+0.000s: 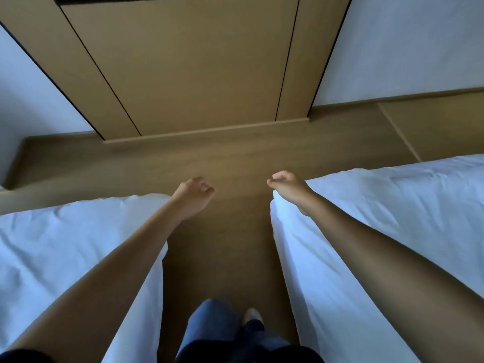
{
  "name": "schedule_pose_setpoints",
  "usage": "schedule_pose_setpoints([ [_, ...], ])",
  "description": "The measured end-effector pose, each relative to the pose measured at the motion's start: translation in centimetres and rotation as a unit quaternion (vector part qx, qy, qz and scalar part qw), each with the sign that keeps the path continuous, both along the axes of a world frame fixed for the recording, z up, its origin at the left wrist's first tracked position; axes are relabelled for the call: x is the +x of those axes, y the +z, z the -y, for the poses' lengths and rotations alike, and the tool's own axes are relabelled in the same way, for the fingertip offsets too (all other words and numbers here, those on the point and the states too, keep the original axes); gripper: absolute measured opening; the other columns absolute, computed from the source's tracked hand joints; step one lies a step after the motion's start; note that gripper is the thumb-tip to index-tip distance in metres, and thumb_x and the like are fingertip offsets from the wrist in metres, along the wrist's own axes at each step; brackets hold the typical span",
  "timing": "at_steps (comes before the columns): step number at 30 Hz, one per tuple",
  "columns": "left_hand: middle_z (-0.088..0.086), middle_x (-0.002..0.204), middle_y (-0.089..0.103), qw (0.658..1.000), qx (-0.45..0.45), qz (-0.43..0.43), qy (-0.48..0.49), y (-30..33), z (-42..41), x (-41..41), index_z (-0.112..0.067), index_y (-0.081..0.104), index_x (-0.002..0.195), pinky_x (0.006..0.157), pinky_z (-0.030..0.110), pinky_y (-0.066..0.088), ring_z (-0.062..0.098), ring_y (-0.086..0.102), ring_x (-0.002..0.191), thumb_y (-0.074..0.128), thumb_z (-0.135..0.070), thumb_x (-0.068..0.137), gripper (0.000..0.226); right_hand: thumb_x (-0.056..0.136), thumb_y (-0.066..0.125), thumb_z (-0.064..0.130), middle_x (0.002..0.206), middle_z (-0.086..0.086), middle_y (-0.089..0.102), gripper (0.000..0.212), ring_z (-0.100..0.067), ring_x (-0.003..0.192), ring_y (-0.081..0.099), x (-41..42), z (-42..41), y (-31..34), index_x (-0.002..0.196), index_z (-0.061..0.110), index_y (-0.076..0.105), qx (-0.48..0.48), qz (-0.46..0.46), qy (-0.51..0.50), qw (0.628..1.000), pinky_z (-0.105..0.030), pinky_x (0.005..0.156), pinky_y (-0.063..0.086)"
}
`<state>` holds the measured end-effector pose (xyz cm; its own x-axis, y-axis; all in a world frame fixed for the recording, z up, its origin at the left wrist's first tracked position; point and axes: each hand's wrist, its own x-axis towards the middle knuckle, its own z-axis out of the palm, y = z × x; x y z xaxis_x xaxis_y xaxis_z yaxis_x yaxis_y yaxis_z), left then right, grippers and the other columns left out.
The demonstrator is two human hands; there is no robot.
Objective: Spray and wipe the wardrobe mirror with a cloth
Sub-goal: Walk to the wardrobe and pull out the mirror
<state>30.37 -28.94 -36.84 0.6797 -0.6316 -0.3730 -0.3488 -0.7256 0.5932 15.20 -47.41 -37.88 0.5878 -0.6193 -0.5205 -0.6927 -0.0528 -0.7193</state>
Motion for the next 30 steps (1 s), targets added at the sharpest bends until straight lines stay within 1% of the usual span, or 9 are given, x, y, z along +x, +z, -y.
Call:
schedule_pose_setpoints([
  [4, 0.009, 0.115, 0.067, 1.000, -0.011, 0.006, -0.010, -1.4, 6.4, 5.7, -0.009, 0.066, 0.111, 0.084, 0.025, 0.042, 0.025, 0.060, 0.109, 0.056, -0.022, 0.093, 0.025, 0.096, 0.054, 0.032, 0.130, 0.000, 0.052, 0.036, -0.018, 0.111, 0.055, 5.2, 5.4, -0.7, 0.129, 0.017, 0.051, 0.007, 0.009, -0.035, 0.999, -0.027, 0.087, 0.041],
  [7, 0.009, 0.110, 0.065, 0.999, -0.017, -0.006, -0.032, -2.6, 11.8, 11.0, -0.007, 0.065, 0.112, 0.076, 0.021, 0.037, 0.021, 0.059, 0.099, 0.057, -0.021, 0.093, 0.025, 0.096, 0.055, 0.028, 0.126, -0.001, 0.055, 0.036, -0.014, 0.104, 0.052, 9.7, 9.6, -1.9, 0.129, 0.014, 0.054, -0.007, 0.014, -0.063, 0.998, -0.025, 0.087, 0.040],
  [11, 0.017, 0.106, 0.067, 0.998, -0.035, 0.010, -0.060, -3.8, 19.9, 19.3, -0.003, 0.067, 0.104, 0.077, 0.023, 0.039, 0.029, 0.062, 0.101, 0.061, -0.014, 0.090, 0.019, 0.095, 0.056, 0.023, 0.133, -0.012, 0.057, 0.041, -0.027, 0.119, 0.055, 16.2, 15.8, -2.9, 0.129, 0.001, 0.055, -0.016, 0.020, -0.128, 0.991, -0.036, 0.101, 0.043],
  [12, 0.018, 0.107, 0.067, 0.996, -0.033, 0.014, -0.078, -3.8, 22.1, 21.1, -0.002, 0.067, 0.103, 0.079, 0.024, 0.039, 0.030, 0.062, 0.104, 0.061, -0.013, 0.090, 0.018, 0.095, 0.055, 0.021, 0.131, -0.019, 0.057, 0.042, -0.034, 0.117, 0.055, 17.7, 17.5, -2.8, 0.129, -0.004, 0.053, -0.018, 0.015, -0.142, 0.990, -0.039, 0.098, 0.045],
  [14, 0.019, 0.108, 0.066, 0.993, -0.025, 0.017, -0.114, -3.2, 26.6, 24.3, -0.002, 0.066, 0.103, 0.080, 0.024, 0.039, 0.030, 0.060, 0.106, 0.059, -0.013, 0.091, 0.018, 0.095, 0.054, 0.019, 0.123, -0.024, 0.057, 0.043, -0.035, 0.101, 0.055, 20.7, 20.8, -2.5, 0.130, -0.006, 0.051, -0.011, 0.010, -0.167, 0.986, -0.033, 0.083, 0.048],
  [17, 0.019, 0.111, 0.066, 0.987, -0.031, 0.020, -0.154, -2.1, 33.6, 27.8, -0.002, 0.064, 0.108, 0.085, 0.026, 0.042, 0.030, 0.060, 0.107, 0.057, -0.015, 0.092, 0.022, 0.094, 0.054, 0.019, 0.132, -0.021, 0.056, 0.042, -0.028, 0.102, 0.057, 24.2, 25.8, -2.3, 0.129, -0.005, 0.053, -0.005, 0.028, -0.203, 0.979, -0.031, 0.083, 0.043],
  [21, 0.015, 0.116, 0.066, 0.976, -0.036, 0.016, -0.212, -1.6, 42.7, 29.1, -0.002, 0.064, 0.113, 0.081, 0.021, 0.038, 0.025, 0.059, 0.111, 0.055, -0.016, 0.093, 0.026, 0.096, 0.056, 0.020, 0.137, -0.007, 0.055, 0.039, -0.023, 0.124, 0.052, 24.8, 32.3, -2.1, 0.132, 0.006, 0.055, -0.001, 0.031, -0.262, 0.965, -0.026, 0.095, 0.040],
  [26, 0.012, 0.118, 0.064, 0.962, -0.011, 0.003, -0.274, -3.3, 54.4, 28.8, -0.005, 0.062, 0.117, 0.078, 0.020, 0.035, 0.025, 0.058, 0.109, 0.054, -0.021, 0.095, 0.029, 0.098, 0.051, 0.021, 0.136, -0.008, 0.054, 0.040, -0.026, 0.122, 0.052, 22.8, 42.2, -4.3, 0.136, 0.010, 0.050, 0.015, -0.004, -0.331, 0.944, -0.030, 0.090, 0.042],
  [30, 0.008, 0.112, 0.061, 0.945, -0.016, -0.007, -0.325, -3.9, 66.1, 27.0, -0.006, 0.060, 0.118, 0.075, 0.021, 0.036, 0.018, 0.053, 0.095, 0.052, -0.023, 0.096, 0.029, 0.096, 0.051, 0.024, 0.136, -0.010, 0.055, 0.042, -0.030, 0.123, 0.053, 21.0, 52.8, -6.2, 0.136, 0.011, 0.052, -0.008, -0.026, -0.356, 0.934, -0.030, 0.091, 0.043],
])
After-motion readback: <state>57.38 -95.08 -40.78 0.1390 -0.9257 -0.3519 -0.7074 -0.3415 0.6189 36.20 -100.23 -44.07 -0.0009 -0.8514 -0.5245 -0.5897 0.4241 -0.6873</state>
